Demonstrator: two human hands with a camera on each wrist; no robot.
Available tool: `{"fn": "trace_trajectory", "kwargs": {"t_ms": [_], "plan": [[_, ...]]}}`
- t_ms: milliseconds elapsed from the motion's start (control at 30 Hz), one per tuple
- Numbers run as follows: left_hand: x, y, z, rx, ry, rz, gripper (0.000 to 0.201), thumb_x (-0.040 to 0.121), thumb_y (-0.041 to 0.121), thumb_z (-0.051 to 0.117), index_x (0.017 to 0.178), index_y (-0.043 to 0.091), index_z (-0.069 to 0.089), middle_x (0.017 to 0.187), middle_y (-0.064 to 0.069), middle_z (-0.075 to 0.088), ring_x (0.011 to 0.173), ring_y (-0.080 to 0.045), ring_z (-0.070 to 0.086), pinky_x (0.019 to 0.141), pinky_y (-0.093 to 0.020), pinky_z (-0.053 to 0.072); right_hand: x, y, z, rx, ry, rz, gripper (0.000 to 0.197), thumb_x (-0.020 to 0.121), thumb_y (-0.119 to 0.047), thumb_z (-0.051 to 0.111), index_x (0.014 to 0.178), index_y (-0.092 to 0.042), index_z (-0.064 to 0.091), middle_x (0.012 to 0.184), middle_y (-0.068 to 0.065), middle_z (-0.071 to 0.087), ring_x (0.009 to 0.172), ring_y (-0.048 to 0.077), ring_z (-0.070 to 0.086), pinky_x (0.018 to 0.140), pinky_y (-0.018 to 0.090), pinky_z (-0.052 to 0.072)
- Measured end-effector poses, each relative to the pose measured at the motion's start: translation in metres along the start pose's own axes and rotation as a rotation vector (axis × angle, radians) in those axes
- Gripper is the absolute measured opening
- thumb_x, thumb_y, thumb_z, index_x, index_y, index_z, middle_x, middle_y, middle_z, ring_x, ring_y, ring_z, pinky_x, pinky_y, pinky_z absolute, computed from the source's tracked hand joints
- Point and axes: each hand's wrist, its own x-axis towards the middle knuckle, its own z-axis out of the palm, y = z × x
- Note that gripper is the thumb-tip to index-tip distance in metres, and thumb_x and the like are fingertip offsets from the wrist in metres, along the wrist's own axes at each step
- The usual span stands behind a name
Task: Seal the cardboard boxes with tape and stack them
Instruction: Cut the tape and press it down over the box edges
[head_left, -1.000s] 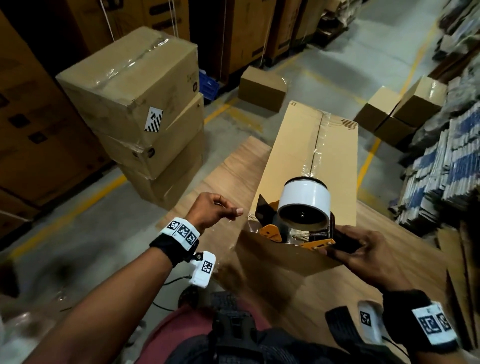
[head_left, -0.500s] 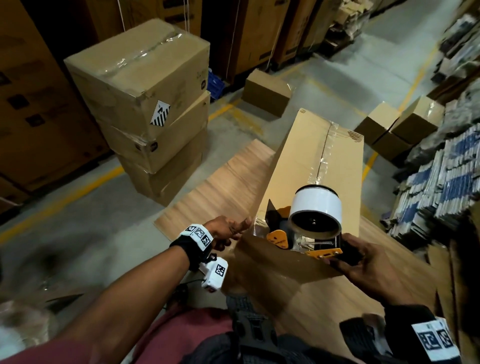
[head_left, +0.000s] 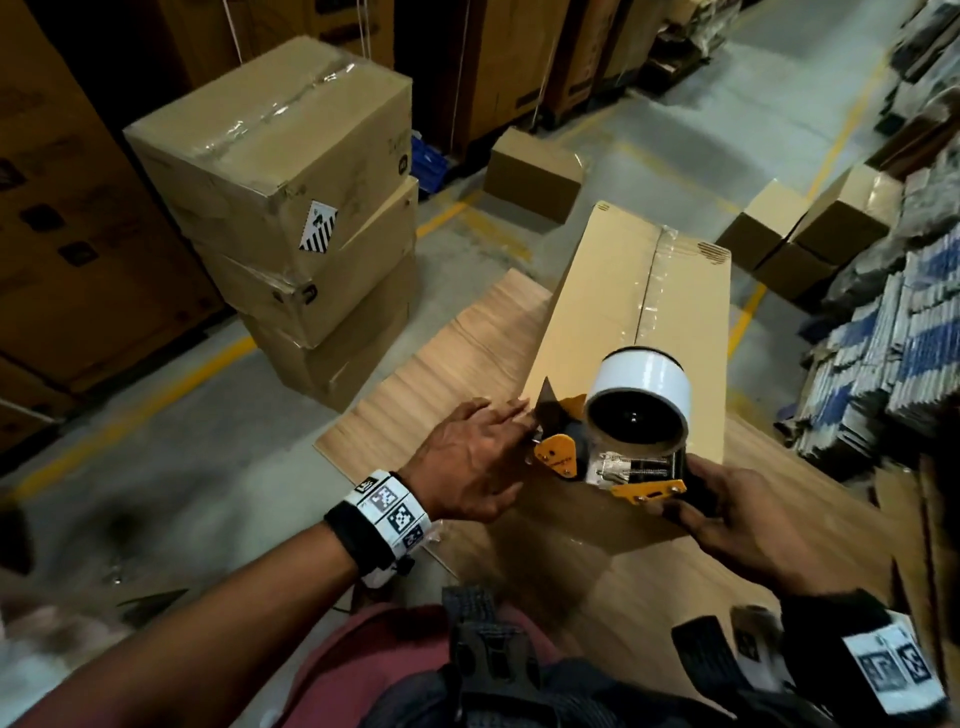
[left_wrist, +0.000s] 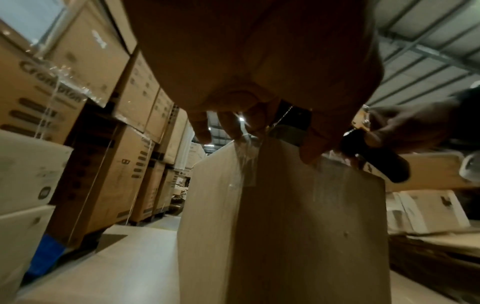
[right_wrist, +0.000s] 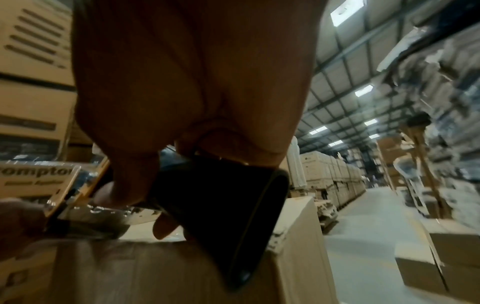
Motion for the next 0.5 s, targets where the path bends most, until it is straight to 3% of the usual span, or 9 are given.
{"fn": "trace_trajectory", "kwargs": {"t_ms": [67,133,233,300,367,433,500], "plan": [[-0.001,0.000,-0.001,0.060,-0.003,0.027,0.082,0.085,0.056,0.060,0.156,0.021,0.040,0.160,-0.001,0.047,0.157,-0.016,0.025,0.126,-0.048,0.026,-0.003,0.008,-0.001,0.026,0.008,-0.004,0.024,0.087,-0.009,0.077,0.094,-0.030,0.069,0.085,-0.002,0.074,0.082,0.028,0.069,0.069,0.053,0.057],[-0.001,0.003,-0.001,0.092,0.029,0.047,0.074,0.084,0.057,0.061,0.148,0.023,0.046,0.151,-0.001,0.057,0.156,-0.018,0.028,0.123,-0.052,0.031,-0.008,0.003,-0.006,0.051,0.038,-0.027,0.027,0.088,-0.004,0.074,0.095,-0.030,0.070,0.085,-0.002,0.074,0.083,0.030,0.068,0.070,0.051,0.057],[0.000,0.006,0.000,0.131,0.075,0.048,0.068,0.083,0.059,0.064,0.141,0.025,0.056,0.144,0.000,0.063,0.153,-0.023,0.036,0.119,-0.056,0.035,-0.012,-0.010,-0.017,0.047,0.060,-0.058,0.034,0.088,-0.004,0.076,0.094,-0.037,0.071,0.083,-0.011,0.074,0.078,0.018,0.068,0.067,0.039,0.054],[0.000,0.008,0.000,0.164,0.060,0.033,0.071,0.083,0.062,0.063,0.144,0.027,0.057,0.151,0.004,0.057,0.154,-0.023,0.035,0.120,-0.058,0.033,-0.014,-0.010,-0.025,0.015,0.057,-0.053,0.033,0.088,-0.007,0.076,0.100,-0.037,0.073,0.086,-0.013,0.075,0.081,0.016,0.071,0.069,0.039,0.056],[-0.001,0.009,0.000,0.200,0.003,-0.001,0.081,0.085,0.067,0.056,0.156,0.031,0.043,0.162,0.010,0.043,0.156,-0.020,0.029,0.122,-0.059,0.028,-0.020,-0.008,-0.036,0.013,0.072,-0.047,0.033,0.088,-0.008,0.078,0.104,-0.036,0.074,0.090,-0.017,0.076,0.085,0.009,0.072,0.071,0.034,0.057],[-0.002,0.010,0.002,0.220,-0.043,-0.039,0.089,0.086,0.070,0.051,0.164,0.035,0.026,0.168,0.014,0.030,0.158,-0.018,0.023,0.123,-0.059,0.024,-0.030,-0.004,-0.049,-0.008,0.118,-0.044,0.033,0.086,-0.008,0.080,0.100,-0.037,0.074,0.086,-0.028,0.073,0.081,-0.007,0.068,0.065,0.013,0.050],[-0.004,0.011,0.003,0.230,-0.052,-0.068,0.092,0.086,0.072,0.049,0.165,0.036,0.021,0.169,0.017,0.025,0.158,-0.018,0.023,0.123,-0.060,0.025,-0.046,0.003,-0.066,-0.009,0.158,-0.002,0.037,0.083,-0.010,0.082,0.096,-0.043,0.072,0.084,-0.030,0.072,0.080,-0.007,0.067,0.064,0.011,0.048]]}}
